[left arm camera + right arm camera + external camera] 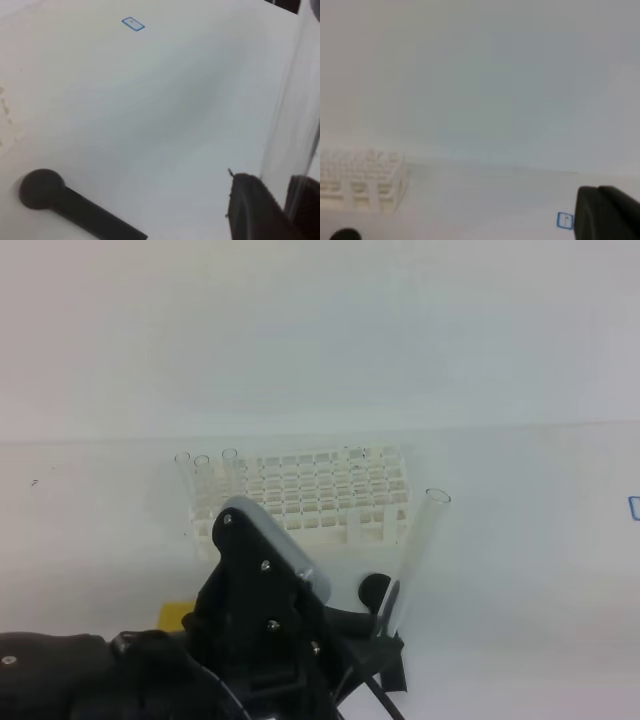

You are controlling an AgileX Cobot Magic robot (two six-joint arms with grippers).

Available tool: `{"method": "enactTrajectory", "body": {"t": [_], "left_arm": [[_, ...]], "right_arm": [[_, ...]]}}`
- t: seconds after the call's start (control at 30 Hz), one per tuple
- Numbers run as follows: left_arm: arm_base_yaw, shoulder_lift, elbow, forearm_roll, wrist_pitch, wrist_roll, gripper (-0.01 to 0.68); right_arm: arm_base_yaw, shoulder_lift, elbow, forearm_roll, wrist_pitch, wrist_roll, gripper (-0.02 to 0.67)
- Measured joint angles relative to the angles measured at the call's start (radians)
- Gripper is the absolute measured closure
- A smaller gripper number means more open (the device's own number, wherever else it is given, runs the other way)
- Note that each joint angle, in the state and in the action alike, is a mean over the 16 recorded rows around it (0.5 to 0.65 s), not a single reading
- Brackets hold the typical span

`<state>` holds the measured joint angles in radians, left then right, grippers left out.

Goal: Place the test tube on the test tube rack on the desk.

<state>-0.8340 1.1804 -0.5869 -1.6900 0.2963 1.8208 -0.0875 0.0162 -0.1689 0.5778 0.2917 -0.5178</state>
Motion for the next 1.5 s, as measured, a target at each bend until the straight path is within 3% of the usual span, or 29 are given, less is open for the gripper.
{"method": "enactTrajectory", "body": {"t": [0.2, 0.57, 0.73, 0.9, 1.2, 1.5], "left_arm": [[0.098, 0.0, 0.0, -0.007, 0.099, 0.064, 0.56], [0.501, 0.034, 0.018, -0.007, 0.629, 0.216, 0.56], [0.609, 0.092, 0.066, 0.0, 0.81, 0.288, 0.56], [0.619, 0.159, 0.119, -0.007, 0.886, 0.355, 0.56], [0.578, 0.226, 0.171, 0.007, 0.886, 0.439, 0.56], [0.567, 0.233, 0.169, 0.014, 0.886, 0.457, 0.56]], "right_arm": [[0.0, 0.065, -0.097, 0.184, 0.143, -0.32, 0.65], [0.003, 0.292, -0.128, 0.709, 0.386, -0.879, 0.65], [0.026, 0.417, -0.129, 0.857, 0.476, -1.026, 0.65], [0.075, 0.554, -0.148, 0.919, 0.544, -1.111, 0.65], [0.178, 0.846, -0.262, 0.937, 0.666, -1.242, 0.65], [0.224, 1.082, -0.377, 1.032, 0.756, -1.397, 0.647]]}}
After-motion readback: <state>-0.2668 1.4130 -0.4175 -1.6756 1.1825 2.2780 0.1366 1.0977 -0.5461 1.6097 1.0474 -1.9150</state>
